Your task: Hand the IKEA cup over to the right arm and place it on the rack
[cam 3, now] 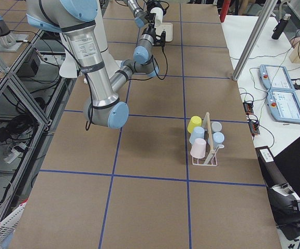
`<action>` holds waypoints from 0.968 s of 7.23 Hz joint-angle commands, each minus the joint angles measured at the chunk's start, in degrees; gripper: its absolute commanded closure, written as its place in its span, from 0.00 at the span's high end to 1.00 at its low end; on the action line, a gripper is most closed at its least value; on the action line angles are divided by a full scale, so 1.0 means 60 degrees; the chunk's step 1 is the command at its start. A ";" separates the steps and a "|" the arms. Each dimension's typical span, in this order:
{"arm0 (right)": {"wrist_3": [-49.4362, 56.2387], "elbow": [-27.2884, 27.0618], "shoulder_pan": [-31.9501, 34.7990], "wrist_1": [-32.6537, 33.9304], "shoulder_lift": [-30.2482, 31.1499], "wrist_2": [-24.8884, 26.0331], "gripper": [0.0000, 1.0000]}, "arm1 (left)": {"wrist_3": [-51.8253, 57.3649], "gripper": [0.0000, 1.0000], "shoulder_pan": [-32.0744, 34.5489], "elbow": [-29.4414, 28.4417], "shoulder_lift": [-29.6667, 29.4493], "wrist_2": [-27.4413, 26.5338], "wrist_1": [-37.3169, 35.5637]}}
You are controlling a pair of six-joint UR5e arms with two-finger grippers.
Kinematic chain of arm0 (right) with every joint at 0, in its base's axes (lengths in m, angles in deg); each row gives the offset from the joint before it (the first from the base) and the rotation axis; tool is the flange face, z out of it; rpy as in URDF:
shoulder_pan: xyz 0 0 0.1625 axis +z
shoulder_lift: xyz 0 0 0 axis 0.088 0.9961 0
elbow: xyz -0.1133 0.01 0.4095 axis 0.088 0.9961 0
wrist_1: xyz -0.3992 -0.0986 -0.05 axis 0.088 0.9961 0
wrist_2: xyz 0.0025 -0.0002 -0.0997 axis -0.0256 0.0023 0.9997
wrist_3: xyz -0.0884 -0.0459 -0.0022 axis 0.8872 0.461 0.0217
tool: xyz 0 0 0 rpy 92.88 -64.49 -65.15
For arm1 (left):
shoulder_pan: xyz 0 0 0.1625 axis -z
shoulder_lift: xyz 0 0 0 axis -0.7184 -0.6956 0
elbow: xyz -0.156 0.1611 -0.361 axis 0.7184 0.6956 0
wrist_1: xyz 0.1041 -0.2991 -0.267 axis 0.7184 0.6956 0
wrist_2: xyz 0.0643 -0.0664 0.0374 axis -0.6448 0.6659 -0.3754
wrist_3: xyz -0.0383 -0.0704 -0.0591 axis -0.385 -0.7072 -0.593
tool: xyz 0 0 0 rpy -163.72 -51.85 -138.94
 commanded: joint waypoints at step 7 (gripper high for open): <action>0.0058 0.0002 -0.0081 -0.0005 0.0039 -0.0038 0.05 | -0.0035 1.00 -0.0389 -0.0016 -0.0016 0.0000 0.0149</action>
